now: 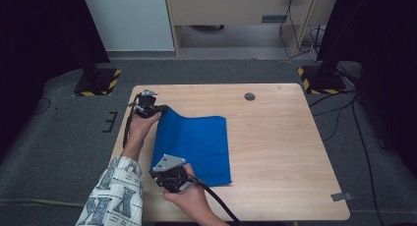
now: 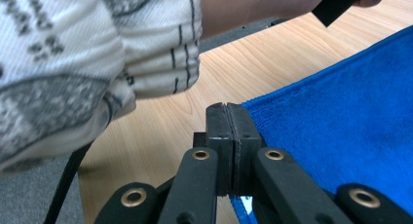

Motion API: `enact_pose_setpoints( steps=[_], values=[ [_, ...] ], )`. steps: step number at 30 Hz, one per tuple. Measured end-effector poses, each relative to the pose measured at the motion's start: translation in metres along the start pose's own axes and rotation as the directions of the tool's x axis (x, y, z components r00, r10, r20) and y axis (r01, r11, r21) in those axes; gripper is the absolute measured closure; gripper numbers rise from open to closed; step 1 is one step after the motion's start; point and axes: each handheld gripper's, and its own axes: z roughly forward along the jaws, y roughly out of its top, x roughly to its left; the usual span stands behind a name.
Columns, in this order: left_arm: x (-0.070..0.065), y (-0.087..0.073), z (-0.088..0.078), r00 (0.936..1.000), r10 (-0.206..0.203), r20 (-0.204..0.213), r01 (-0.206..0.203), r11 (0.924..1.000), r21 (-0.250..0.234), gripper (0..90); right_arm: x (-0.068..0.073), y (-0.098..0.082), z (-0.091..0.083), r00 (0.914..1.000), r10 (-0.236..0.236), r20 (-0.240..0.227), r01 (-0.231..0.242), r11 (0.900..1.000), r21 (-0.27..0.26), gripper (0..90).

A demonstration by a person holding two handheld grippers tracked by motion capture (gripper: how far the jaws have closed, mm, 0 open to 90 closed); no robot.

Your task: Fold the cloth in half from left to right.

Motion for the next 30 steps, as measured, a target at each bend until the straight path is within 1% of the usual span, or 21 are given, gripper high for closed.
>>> enact_pose_setpoints(
  steps=[2, 4, 6, 7, 8, 10, 12, 13, 15, 16, 19, 21, 24, 25, 30],
  values=[
    [-0.001, 0.001, 0.001, 1.0, -0.002, 0.003, 0.002, 1.0, -0.003, 88.8, -0.001, -0.002, -0.002, 1.0, 0.003, 0.002, -0.003, 1.0, 0.001, 89.4],
    [-0.006, 0.002, 0.006, 1.0, -0.004, 0.007, 0.004, 1.0, 0.006, 88.8, -0.005, -0.007, -0.008, 0.9999, 0.013, 0.006, -0.013, 1.0, -0.004, 89.4],
    [-0.012, 0.005, 0.01, 0.9996, -0.02, 0.021, 0.02, 0.9998, 0.001, 88.8, -0.008, -0.01, -0.013, 0.9997, 0.025, 0.008, -0.024, 1.0, -0.008, 89.4],
    [-0.015, 0.006, 0.012, 0.9997, -0.011, 0.02, 0.011, 0.9999, 0.006, 88.8, -0.009, -0.012, -0.015, 0.9995, 0.029, 0.011, -0.028, 1.0, -0.009, 89.4],
    [-0.015, 0.006, 0.012, 0.9997, -0.011, 0.02, 0.011, 0.9999, 0.006, 88.8, -0.009, -0.012, -0.015, 0.9995, 0.029, 0.011, -0.028, 1.0, -0.009, 89.4],
    [-0.021, 0.009, 0.017, 0.9999, 0.007, 0.015, -0.008, 0.9998, 0.019, 88.7, -0.012, -0.017, -0.021, 0.9994, 0.032, 0.016, -0.032, 0.999, -0.008, 89.4],
    [-0.025, 0.011, 0.02, 0.9998, 0.008, 0.019, -0.008, 0.9998, 0.02, 88.7, -0.015, -0.021, -0.026, 0.9991, 0.036, 0.024, -0.036, 0.999, -0.007, 89.4],
    [-0.03, 0.013, 0.026, 0.9997, 0.015, 0.02, -0.015, 0.9996, 0.025, 88.7, -0.019, -0.025, -0.031, 0.9985, 0.042, 0.034, -0.042, 0.999, -0.005, 89.4],
    [-0.032, 0.014, 0.029, 0.9997, 0.016, 0.019, -0.016, 0.9995, 0.027, 88.7, -0.02, -0.026, -0.033, 0.9984, 0.041, 0.04, -0.041, 0.999, -0.003, 89.3],
    [-0.034, 0.014, 0.033, 0.9997, 0.012, 0.023, -0.013, 0.9995, 0.028, 88.7, -0.023, -0.029, -0.039, 0.9981, 0.041, 0.046, -0.041, 0.999, 0.001, 89.4],
    [-0.04, 0.014, 0.04, 0.9994, -0.001, 0.034, 0.0, 0.9996, 0.029, 88.7, -0.027, -0.031, -0.043, 0.9978, 0.042, 0.051, -0.043, 0.999, 0.007, 89.3],
    [-0.046, 0.014, 0.048, 0.9994, 0.005, 0.035, -0.006, 0.9994, 0.034, 88.7, -0.032, -0.038, -0.049, 0.9969, 0.044, 0.065, -0.045, 0.999, 0.02, 89.3],
    [-0.05, 0.015, 0.052, 0.9992, 0.006, 0.04, -0.007, 0.9993, 0.036, 88.7, -0.036, -0.043, -0.053, 0.996, 0.049, 0.074, -0.051, 0.998, 0.03, 89.3],
    [-0.054, 0.016, 0.056, 0.999, 0.009, 0.044, -0.011, 0.9992, 0.039, 88.7, -0.04, -0.048, -0.055, 0.9951, 0.059, 0.079, -0.062, 0.997, 0.035, 89.4],
    [-0.061, 0.018, 0.061, 0.9987, 0.012, 0.05, -0.014, 0.9994, 0.031, 88.7, -0.044, -0.054, -0.06, 0.9939, 0.065, 0.09, -0.068, 0.997, 0.04, 89.4]
  ],
)
